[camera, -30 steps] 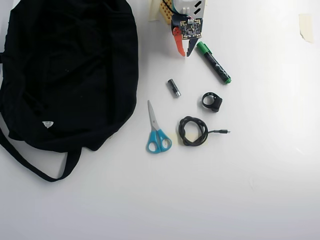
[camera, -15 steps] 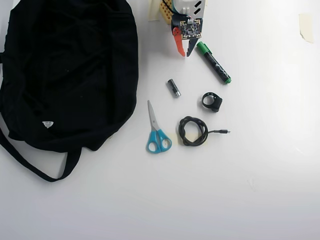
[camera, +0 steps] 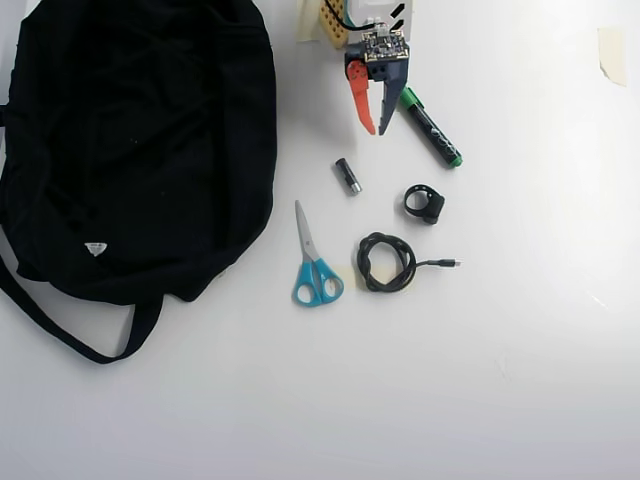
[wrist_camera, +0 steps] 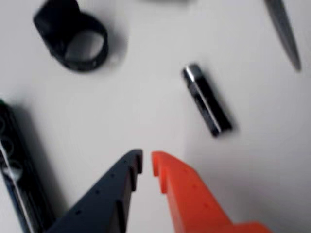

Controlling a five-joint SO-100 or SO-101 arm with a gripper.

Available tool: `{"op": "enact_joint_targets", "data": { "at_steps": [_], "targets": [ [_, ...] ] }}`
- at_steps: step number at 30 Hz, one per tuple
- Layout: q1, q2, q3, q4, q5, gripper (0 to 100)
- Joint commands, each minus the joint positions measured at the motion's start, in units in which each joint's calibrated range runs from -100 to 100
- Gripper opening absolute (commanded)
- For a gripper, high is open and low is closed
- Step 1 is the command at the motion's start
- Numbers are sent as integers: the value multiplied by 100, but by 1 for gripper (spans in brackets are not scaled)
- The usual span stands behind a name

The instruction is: Put the green marker into the black bag

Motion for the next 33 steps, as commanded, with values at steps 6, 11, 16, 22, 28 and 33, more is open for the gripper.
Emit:
{"op": "enact_joint_targets", "data": {
  "at_steps": [6,11,16,22,28,33],
  "targets": [
    [-450,1842,-1530,-1403,-7,3],
    [-644,2705,-2671,-1816,-1,3],
    [-652,3419,-3650,-1997,-1,3],
    [-458,4406,-4764,-2419,-1,3],
    [-218,5427,-5761,-3074,20,3],
    [29,6108,-6408,-3504,14,3]
  ]
}}
